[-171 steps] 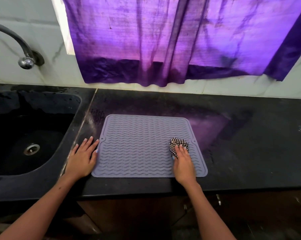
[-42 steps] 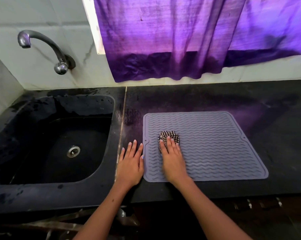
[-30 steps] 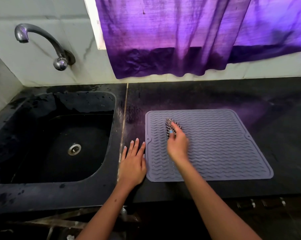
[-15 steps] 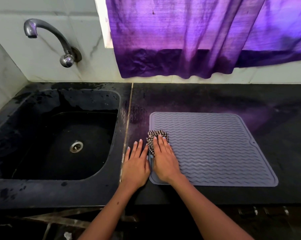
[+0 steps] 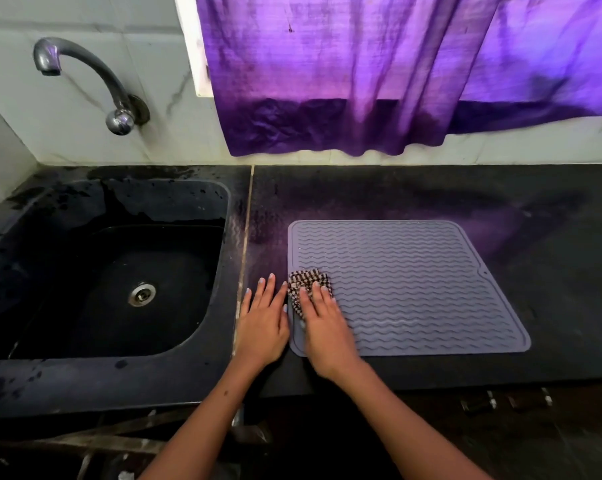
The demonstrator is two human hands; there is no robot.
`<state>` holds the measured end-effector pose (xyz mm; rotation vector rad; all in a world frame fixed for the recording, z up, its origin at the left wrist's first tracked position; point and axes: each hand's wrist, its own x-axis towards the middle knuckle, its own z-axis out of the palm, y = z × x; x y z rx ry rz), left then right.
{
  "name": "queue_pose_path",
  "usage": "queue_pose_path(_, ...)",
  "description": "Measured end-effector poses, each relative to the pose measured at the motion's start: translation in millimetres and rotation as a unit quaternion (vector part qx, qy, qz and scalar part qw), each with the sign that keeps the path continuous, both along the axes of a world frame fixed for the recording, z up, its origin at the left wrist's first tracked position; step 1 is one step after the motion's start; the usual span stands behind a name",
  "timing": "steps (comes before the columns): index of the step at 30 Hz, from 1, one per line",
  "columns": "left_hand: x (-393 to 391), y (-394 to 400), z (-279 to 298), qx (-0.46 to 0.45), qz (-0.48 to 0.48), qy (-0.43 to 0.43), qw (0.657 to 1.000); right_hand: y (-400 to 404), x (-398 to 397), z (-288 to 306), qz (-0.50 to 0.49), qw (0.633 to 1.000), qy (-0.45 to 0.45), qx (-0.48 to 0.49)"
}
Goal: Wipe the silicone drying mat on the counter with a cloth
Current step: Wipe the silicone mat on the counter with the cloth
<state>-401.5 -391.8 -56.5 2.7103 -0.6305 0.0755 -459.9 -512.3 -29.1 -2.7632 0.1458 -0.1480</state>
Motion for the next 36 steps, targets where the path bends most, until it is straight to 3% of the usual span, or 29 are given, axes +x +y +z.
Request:
queue_pose_path(3,-2,0,-1,0.011,-0.002,-0.003,1.000,4,-6,-20,0.015,0.997,-0.004,-0.077)
queue_pose_path(7,-2,-1,0,0.016,-0.001,-0.006,1.000,-5,-4,-16,0.027,0.997,-0.027,-0.062)
queue_pose_path(9,-2,-1,0,0.013,0.002,-0.007,1.000,-8,-3,-11,0.060,0.998,-0.014,0.007)
queue_pose_path(11,-3,-1,1,0.013,0.001,-0.005,1.000,-16,1,-2,0.042,0.985,-0.003,0.168)
queue_pose_path(12,-3,-1,1,0.011,0.001,-0.001,1.000,-21,5,6,0.003,0.959,0.001,0.283)
queue_pose_path(14,-3,0,2,0.003,0.003,0.007,1.000,-39,14,26,-0.108,0.848,-0.003,0.520)
queue_pose_path(15,-4,0,3,0.002,0.003,0.011,1.000,-50,18,30,-0.166,0.799,-0.009,0.578)
queue_pose_path(16,-5,-1,3,0.002,0.002,0.013,1.000,-60,20,35,-0.202,0.797,-0.021,0.569)
queue_pose_path(17,-5,-1,3,0.002,0.003,0.012,1.000,-69,20,39,-0.217,0.815,-0.025,0.537)
queue_pose_path(20,-5,0,2,0.012,0.002,0.011,1.000,-76,8,43,-0.162,0.944,-0.054,0.281)
queue_pose_path(21,-5,0,2,0.015,0.001,0.011,1.000,-75,3,37,-0.134,0.966,-0.042,0.217)
queue_pose_path(23,-4,0,1,0.014,0.001,0.012,1.000,-68,-8,21,-0.082,0.991,0.006,0.109)
queue_pose_path(26,-4,-1,0,0.006,0.002,0.010,1.000,-62,-20,-2,-0.042,0.998,0.046,-0.011)
queue_pose_path(33,0,-6,9,-0.003,0.024,0.003,1.000,-70,-16,-2,-0.023,0.997,0.071,0.013)
queue_pose_path(35,5,-11,13,0.022,0.029,-0.013,0.999,-72,-16,0,-0.038,0.994,0.024,0.099)
queue_pose_path(36,8,-13,14,0.033,0.028,-0.018,0.999,-74,-14,4,-0.072,0.980,0.000,0.186)
